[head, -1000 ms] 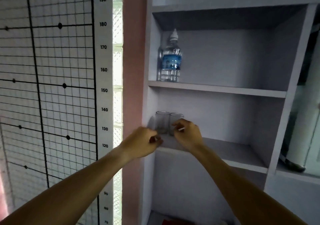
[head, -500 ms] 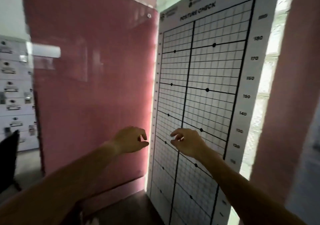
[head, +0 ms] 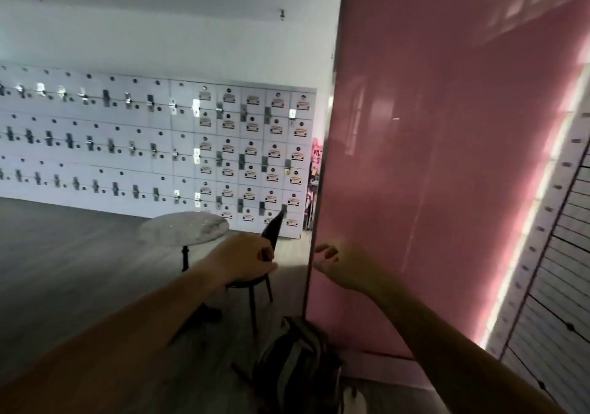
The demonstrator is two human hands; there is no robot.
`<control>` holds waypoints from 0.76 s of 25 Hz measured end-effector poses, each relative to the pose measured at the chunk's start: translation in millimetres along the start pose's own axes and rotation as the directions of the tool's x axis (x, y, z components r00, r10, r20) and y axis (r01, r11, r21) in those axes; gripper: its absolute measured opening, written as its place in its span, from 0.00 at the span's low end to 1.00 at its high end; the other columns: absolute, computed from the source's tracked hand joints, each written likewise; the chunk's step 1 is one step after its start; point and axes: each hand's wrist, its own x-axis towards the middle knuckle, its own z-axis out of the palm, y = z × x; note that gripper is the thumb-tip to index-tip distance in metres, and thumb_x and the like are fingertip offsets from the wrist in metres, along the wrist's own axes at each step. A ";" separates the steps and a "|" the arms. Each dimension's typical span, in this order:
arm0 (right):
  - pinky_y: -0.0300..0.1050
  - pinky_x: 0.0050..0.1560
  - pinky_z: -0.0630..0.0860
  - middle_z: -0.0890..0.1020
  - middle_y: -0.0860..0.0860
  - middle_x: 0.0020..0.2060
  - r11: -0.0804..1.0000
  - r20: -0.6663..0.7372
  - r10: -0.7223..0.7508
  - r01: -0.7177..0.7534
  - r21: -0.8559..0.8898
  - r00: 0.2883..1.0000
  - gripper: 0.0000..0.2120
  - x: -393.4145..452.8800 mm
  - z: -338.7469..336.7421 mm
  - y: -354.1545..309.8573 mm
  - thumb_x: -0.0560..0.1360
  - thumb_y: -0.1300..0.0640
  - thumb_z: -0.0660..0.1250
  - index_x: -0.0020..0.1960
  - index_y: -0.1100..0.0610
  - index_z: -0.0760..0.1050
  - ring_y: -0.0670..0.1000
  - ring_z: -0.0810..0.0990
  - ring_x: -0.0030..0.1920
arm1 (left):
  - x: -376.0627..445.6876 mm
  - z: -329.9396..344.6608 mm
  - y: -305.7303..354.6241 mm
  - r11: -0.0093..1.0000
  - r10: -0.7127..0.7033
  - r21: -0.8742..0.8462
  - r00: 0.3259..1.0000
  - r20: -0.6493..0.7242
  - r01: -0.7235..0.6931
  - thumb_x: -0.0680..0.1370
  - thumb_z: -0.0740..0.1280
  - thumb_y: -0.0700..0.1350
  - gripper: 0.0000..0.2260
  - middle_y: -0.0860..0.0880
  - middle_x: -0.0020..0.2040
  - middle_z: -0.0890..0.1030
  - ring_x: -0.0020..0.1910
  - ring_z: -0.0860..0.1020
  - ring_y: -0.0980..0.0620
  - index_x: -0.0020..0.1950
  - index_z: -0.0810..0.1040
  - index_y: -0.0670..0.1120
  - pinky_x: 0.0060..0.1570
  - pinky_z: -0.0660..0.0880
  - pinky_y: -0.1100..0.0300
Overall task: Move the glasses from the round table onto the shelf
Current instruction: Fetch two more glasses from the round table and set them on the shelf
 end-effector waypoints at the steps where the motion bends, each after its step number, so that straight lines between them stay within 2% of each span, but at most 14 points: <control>1: 0.40 0.41 0.73 0.80 0.46 0.47 0.999 0.021 -0.039 0.039 0.010 0.999 0.16 21.6 18.2 -10.7 0.73 0.47 0.72 0.59 0.49 0.79 0.46 0.79 0.45 | -1.9 -5.2 -25.2 0.999 -0.031 0.016 0.999 -0.018 0.031 0.73 0.69 0.59 0.10 0.57 0.46 0.81 0.44 0.77 0.58 0.49 0.81 0.55 0.44 0.71 0.63; 3: 0.33 0.37 0.69 0.79 0.44 0.45 0.993 0.031 -0.115 0.114 0.021 0.993 0.15 62.4 47.3 -31.3 0.72 0.47 0.72 0.58 0.48 0.80 0.40 0.77 0.41 | -3.1 -17.5 -68.2 0.995 -0.085 0.043 0.996 -0.024 0.086 0.74 0.68 0.60 0.13 0.56 0.46 0.83 0.42 0.78 0.59 0.50 0.82 0.53 0.44 0.70 0.64; 5: 0.30 0.36 0.67 0.79 0.44 0.46 0.982 0.083 -0.186 0.183 0.039 0.979 0.15 123.1 84.4 -52.2 0.72 0.48 0.72 0.58 0.47 0.79 0.37 0.75 0.40 | 13.3 -25.7 -125.7 0.981 -0.190 0.044 0.982 -0.021 0.191 0.73 0.68 0.62 0.13 0.56 0.46 0.83 0.44 0.79 0.58 0.51 0.82 0.55 0.45 0.73 0.62; 8: 0.37 0.45 0.76 0.82 0.48 0.50 0.972 0.184 -0.233 0.221 0.085 0.955 0.14 205.6 121.6 -66.9 0.73 0.48 0.71 0.58 0.47 0.79 0.44 0.79 0.46 | 49.1 -30.7 -192.8 0.959 -0.271 0.062 0.960 -0.068 0.275 0.73 0.68 0.61 0.13 0.56 0.47 0.83 0.44 0.78 0.57 0.52 0.81 0.56 0.43 0.71 0.61; 11: 0.48 0.53 0.80 0.83 0.50 0.52 0.974 0.161 -0.222 0.210 0.088 0.961 0.16 220.5 125.9 -72.1 0.73 0.46 0.72 0.59 0.47 0.79 0.49 0.81 0.50 | 55.3 -30.8 -205.2 0.958 -0.268 0.091 0.962 -0.058 0.273 0.73 0.69 0.60 0.13 0.55 0.48 0.83 0.44 0.77 0.57 0.53 0.81 0.56 0.43 0.69 0.61; 16: 0.48 0.53 0.80 0.83 0.48 0.51 0.950 0.164 -0.302 0.281 0.139 0.939 0.17 350.5 153.5 -89.6 0.72 0.46 0.72 0.60 0.47 0.80 0.48 0.81 0.49 | 137.1 -44.1 -286.3 0.919 -0.377 0.078 0.921 -0.100 0.385 0.73 0.69 0.60 0.12 0.56 0.47 0.83 0.44 0.79 0.57 0.53 0.81 0.57 0.45 0.71 0.60; 19: 0.44 0.49 0.77 0.83 0.48 0.50 0.945 0.193 -0.316 0.290 0.152 0.929 0.16 401.1 174.6 -90.5 0.72 0.46 0.73 0.59 0.47 0.80 0.47 0.80 0.48 | 167.2 -42.8 -320.9 0.905 -0.412 0.074 0.906 -0.096 0.419 0.73 0.70 0.59 0.12 0.55 0.46 0.84 0.45 0.80 0.56 0.53 0.81 0.56 0.45 0.72 0.60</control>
